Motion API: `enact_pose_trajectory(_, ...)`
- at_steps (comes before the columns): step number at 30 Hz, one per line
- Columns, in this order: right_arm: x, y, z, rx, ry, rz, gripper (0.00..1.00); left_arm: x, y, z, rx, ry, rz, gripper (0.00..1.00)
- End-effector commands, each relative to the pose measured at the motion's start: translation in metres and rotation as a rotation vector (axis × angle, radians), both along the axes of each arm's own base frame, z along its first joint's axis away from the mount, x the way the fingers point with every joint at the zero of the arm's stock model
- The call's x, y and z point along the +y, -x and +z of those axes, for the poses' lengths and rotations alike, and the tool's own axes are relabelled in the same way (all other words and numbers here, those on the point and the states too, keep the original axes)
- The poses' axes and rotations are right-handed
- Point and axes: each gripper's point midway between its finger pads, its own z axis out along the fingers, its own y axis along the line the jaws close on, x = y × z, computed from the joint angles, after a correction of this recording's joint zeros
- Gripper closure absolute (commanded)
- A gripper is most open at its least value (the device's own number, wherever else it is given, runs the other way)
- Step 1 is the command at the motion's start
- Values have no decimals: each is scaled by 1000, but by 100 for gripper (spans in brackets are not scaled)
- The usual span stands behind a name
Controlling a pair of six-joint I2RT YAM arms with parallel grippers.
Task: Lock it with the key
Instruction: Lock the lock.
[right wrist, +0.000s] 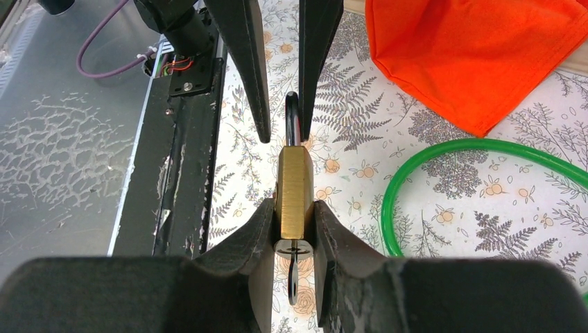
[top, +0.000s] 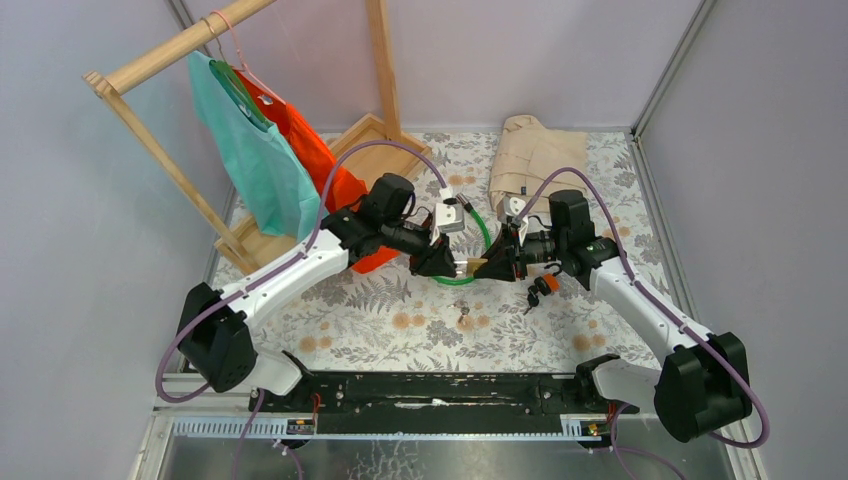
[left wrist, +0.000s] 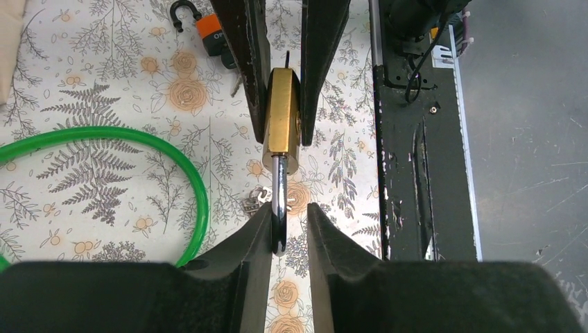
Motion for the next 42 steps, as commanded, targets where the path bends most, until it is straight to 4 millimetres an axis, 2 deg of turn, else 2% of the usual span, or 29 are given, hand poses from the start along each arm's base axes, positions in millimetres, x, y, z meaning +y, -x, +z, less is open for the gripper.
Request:
enact_pose_trajectory(1,5,-3,30,-58,-61,40,100,-4,-4,25,-87,54,-10,71)
enact_pose_trajectory(3,5,-2,31,-55,-63,41,100,-4,-4,22,-86,45,-9,69)
enact_pose_trajectory(8,4,-2,34,-61,-68,39,100,3,-6,12,-109,17,6,57)
enact_pose_trajectory(10,3,-2,35,-58,-70,39,100,6,-7,8,-137,3,15,55)
enact_pose_trajectory(14,3,-2,36,-61,-73,40,100,9,-12,7,-167,-7,36,57)
enact_pose_trajectory(18,3,-1,37,-59,-77,42,100,7,-17,3,-158,-18,53,64)
enact_pose_trajectory(26,2,0,39,-64,-81,40,100,6,-17,-7,-137,-34,44,64)
enact_pose_trajectory(32,2,0,39,-67,-83,41,100,3,-18,-12,-114,-43,42,72)
enact_pose_trajectory(39,3,0,38,-59,-87,42,100,-4,-14,-2,-73,-11,28,99)
enact_pose_trajectory(42,2,-1,36,-63,-83,34,100,-8,-9,4,-41,13,14,100)
